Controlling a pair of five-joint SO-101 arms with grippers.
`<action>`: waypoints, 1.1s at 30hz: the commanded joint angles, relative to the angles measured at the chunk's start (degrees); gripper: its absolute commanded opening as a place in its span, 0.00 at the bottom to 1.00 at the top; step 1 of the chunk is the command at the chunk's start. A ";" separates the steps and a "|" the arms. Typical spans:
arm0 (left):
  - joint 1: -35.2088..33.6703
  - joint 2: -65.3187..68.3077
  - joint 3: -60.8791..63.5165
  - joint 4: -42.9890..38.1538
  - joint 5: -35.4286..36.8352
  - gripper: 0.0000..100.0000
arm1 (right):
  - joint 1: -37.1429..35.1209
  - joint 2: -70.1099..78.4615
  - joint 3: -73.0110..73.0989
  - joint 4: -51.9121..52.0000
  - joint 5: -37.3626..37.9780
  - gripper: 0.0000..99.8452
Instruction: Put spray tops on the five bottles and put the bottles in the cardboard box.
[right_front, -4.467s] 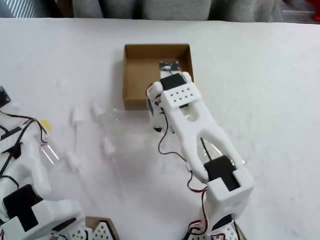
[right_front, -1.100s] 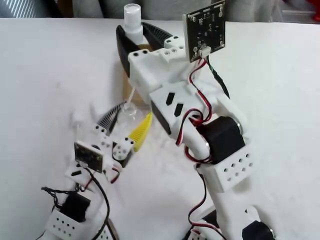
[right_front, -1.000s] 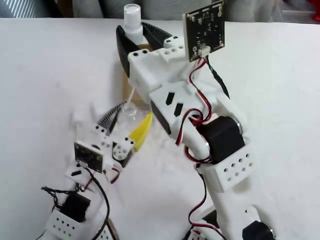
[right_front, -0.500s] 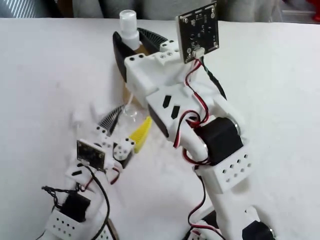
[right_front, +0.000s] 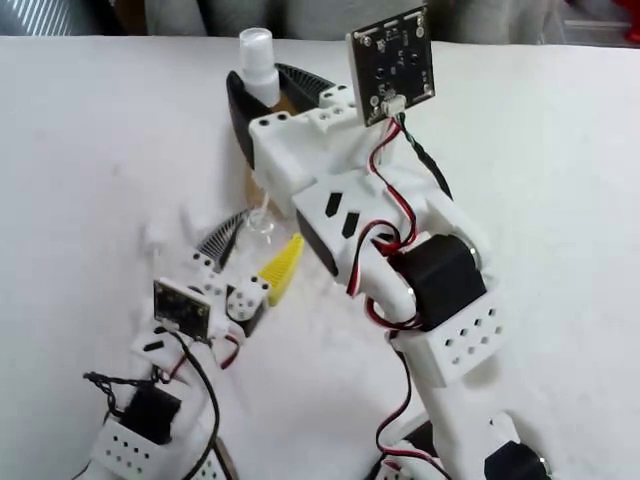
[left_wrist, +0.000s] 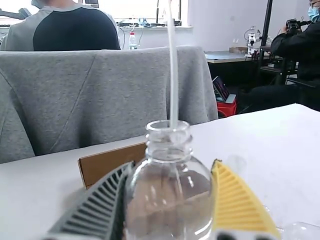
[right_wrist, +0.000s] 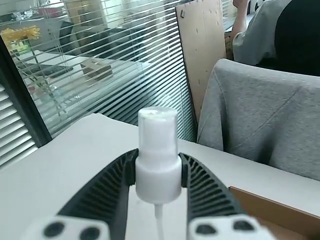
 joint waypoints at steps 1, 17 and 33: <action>-0.04 -0.92 -0.97 0.18 -0.53 0.11 | -0.13 -0.57 -1.76 0.04 0.70 0.02; -0.04 -0.92 -0.97 0.18 -0.53 0.11 | -0.40 -0.66 3.16 -2.51 0.79 0.02; -0.04 -0.92 -0.97 0.18 -0.53 0.11 | -1.01 -2.24 4.31 -7.96 0.88 0.02</action>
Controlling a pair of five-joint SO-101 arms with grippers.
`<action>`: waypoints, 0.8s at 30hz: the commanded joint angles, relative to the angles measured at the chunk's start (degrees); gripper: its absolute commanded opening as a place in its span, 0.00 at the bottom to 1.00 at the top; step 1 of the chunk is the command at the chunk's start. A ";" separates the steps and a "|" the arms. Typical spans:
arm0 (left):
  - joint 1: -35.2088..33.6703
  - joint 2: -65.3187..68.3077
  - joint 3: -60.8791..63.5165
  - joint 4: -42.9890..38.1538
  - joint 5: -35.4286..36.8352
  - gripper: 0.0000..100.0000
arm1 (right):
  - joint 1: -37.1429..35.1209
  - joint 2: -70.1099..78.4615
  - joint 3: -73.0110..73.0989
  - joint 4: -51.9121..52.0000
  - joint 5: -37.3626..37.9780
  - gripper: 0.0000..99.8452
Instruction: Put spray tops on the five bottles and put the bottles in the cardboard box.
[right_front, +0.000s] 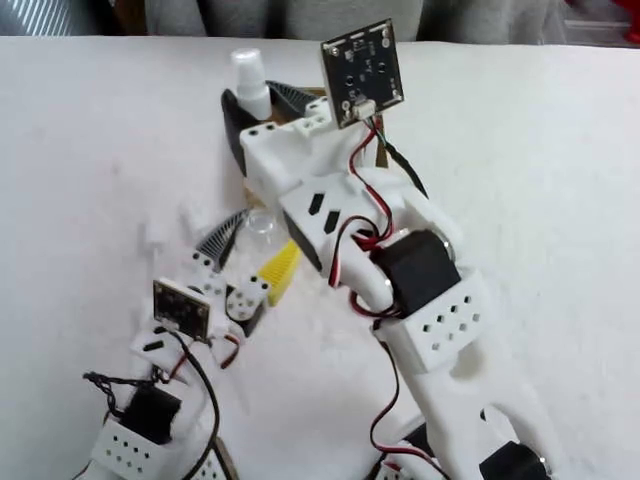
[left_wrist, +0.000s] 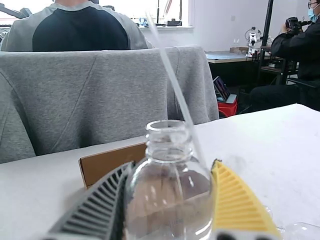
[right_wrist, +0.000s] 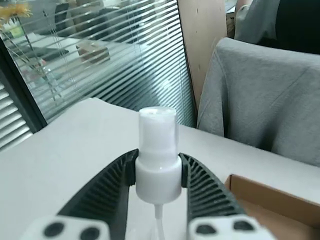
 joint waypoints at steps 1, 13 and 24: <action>0.04 -0.92 -0.97 0.18 -0.53 0.11 | -0.57 -2.24 -4.84 -2.15 0.62 0.02; 0.04 -0.92 -0.88 0.18 -0.53 0.11 | -0.48 -2.68 -8.09 -2.24 0.62 0.02; -0.04 -0.92 -0.88 0.18 -0.53 0.11 | -0.13 -2.77 -8.00 0.13 0.62 0.02</action>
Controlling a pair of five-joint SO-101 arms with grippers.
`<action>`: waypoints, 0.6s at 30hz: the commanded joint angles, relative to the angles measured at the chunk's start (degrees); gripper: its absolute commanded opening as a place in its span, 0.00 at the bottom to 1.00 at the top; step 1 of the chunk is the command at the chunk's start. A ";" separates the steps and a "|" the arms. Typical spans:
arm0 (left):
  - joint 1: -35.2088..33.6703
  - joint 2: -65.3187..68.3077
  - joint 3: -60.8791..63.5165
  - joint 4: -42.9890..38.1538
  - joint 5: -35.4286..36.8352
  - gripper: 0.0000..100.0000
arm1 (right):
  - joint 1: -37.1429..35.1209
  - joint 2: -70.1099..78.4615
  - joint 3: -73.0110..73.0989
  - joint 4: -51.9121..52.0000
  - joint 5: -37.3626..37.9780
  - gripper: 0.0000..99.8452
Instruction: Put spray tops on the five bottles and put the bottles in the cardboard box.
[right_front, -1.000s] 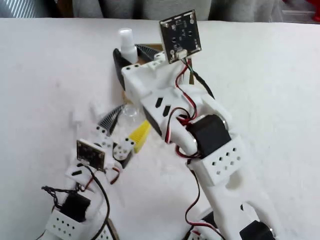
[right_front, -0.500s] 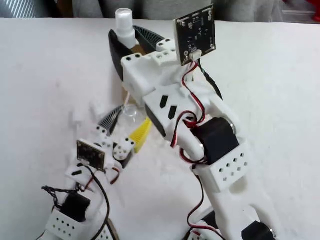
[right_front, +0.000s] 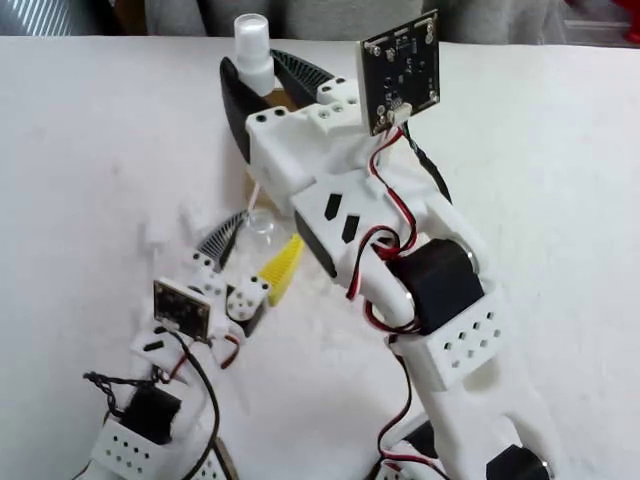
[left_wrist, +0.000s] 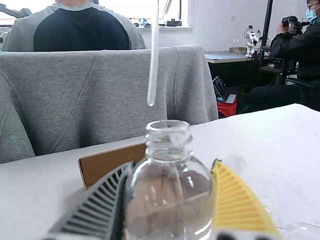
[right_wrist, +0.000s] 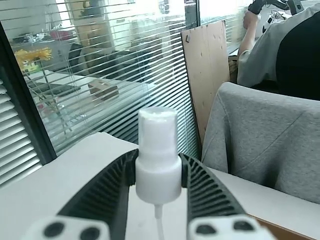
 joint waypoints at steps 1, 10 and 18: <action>-0.22 -0.92 -0.97 0.18 -0.53 0.11 | -0.04 -1.63 -2.46 0.84 0.62 0.02; -1.71 -0.92 -0.97 0.00 -0.53 0.11 | -0.04 -1.63 1.14 0.48 0.62 0.02; -1.71 -0.92 -0.97 0.09 -0.53 0.11 | 1.71 -1.63 1.23 0.48 0.62 0.02</action>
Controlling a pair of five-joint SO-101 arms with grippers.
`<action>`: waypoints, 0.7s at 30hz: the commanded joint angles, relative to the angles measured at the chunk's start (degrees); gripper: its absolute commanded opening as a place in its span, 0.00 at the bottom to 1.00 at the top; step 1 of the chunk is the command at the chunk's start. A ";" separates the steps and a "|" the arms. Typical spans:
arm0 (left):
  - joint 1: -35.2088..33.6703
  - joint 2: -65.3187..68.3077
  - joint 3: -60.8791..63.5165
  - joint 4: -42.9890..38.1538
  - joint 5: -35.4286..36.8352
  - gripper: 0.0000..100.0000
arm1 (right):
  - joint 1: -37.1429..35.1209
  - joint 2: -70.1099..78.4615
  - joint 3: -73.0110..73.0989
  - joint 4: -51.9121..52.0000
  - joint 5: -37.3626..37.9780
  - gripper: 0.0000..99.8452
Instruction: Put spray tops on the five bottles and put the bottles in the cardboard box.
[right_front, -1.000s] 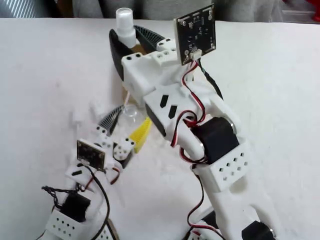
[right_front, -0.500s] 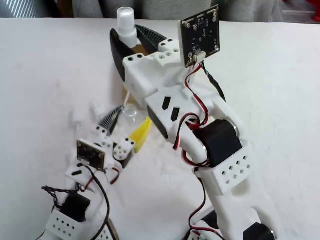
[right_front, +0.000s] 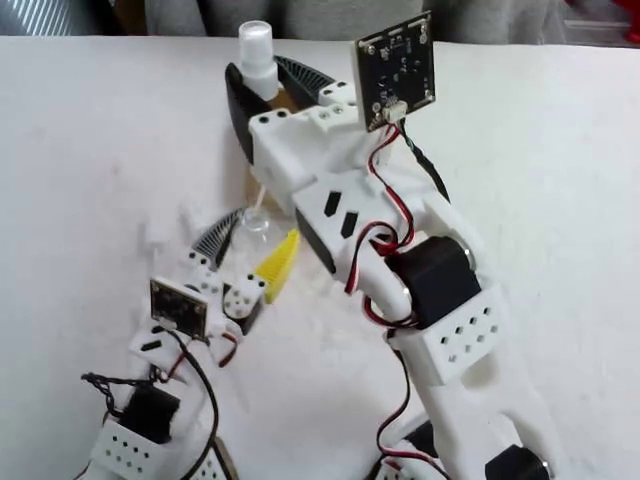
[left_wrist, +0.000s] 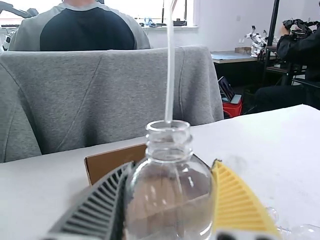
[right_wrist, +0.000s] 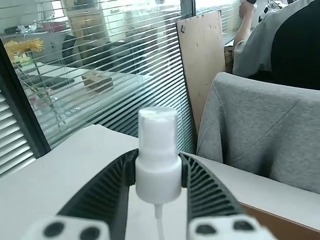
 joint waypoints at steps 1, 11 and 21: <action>-0.48 -0.92 -0.97 0.09 -0.53 0.11 | 0.66 -1.63 -0.62 0.13 0.62 0.02; -0.66 -0.92 -1.05 0.09 -0.53 0.11 | 0.31 -1.63 2.55 0.13 0.44 0.02; -0.66 -0.92 -1.05 0.18 -0.53 0.11 | -0.40 -1.98 5.01 0.13 0.09 0.02</action>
